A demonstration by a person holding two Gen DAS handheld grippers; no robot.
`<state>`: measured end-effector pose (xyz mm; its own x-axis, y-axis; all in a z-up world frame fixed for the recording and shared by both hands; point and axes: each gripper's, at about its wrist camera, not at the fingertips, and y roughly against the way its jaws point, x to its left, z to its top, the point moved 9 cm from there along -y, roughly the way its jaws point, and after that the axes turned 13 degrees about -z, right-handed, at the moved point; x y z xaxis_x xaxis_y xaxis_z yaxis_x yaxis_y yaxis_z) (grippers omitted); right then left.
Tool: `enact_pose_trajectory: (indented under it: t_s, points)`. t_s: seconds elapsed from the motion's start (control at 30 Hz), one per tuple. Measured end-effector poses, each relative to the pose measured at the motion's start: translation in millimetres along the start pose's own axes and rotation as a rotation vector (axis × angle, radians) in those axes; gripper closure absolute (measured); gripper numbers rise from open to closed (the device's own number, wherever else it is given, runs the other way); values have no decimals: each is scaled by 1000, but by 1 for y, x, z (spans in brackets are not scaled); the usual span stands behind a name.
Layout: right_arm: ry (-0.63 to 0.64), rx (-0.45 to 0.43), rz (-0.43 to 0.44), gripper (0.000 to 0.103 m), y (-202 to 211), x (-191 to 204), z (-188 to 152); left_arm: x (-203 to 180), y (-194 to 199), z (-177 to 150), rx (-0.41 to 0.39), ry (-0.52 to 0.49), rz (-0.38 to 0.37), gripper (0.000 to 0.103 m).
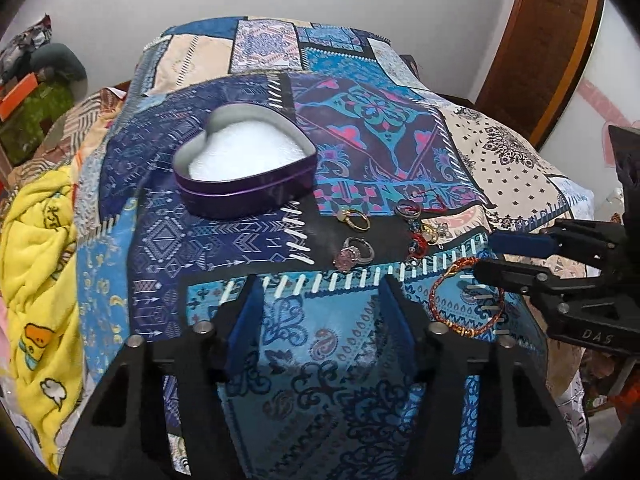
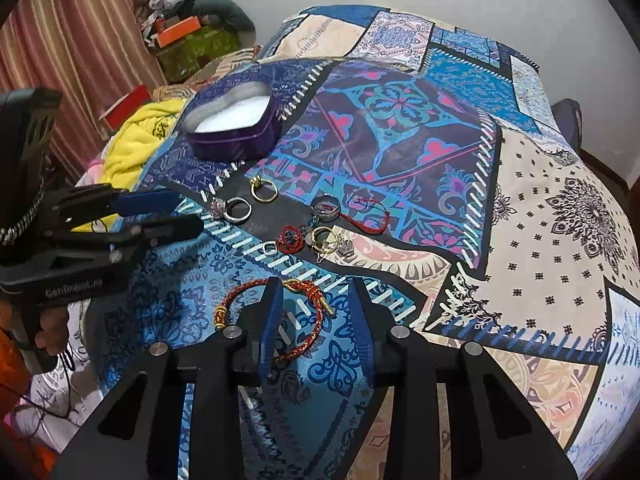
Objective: Organize jewelry
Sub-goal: 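Grasp the silver dangling earring with the left tool while the right tool grasps the beaded bracelet, then carry the earring into the heart tin with the left tool while the right tool drops the bracelet in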
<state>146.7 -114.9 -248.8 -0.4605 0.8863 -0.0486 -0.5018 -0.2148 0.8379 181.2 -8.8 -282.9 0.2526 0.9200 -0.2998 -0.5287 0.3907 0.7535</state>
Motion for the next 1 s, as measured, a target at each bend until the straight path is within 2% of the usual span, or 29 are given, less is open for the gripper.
enact_pose_trajectory:
  t_s: [0.07, 0.23, 0.37, 0.47, 0.53, 0.6, 0.67, 0.83, 1.0]
  points:
    - [-2, 16, 7, 73, -4, 0, -3, 0, -3, 1, 3, 2, -6, 61]
    - [-8, 33, 2, 80, -11, -2, -10, -5, -7, 8, -6, -1, -50, 64]
    - [-34, 32, 17, 91, -10, -5, -10, -6, -16, 10, 3, -12, -50, 66]
    - [-46, 24, 21, 95, -8, -4, -10, -7, -22, 11, 7, -22, -52, 68]
    - [-51, 16, 18, 96, -6, -5, -9, -8, -26, 13, 7, -34, -46, 74]
    - [-58, 5, 20, 96, -3, -5, -6, -9, -29, 13, 10, -45, -40, 84]
    - [-67, -10, 22, 96, 2, -7, -2, -11, -30, 13, 10, -49, -44, 88]
    - [-70, -60, 6, 96, 17, -9, 13, -13, -24, 12, 6, -35, -57, 88]
    - [-70, -124, -11, 96, 35, -9, 33, -16, -6, 16, -34, -27, -58, 88]
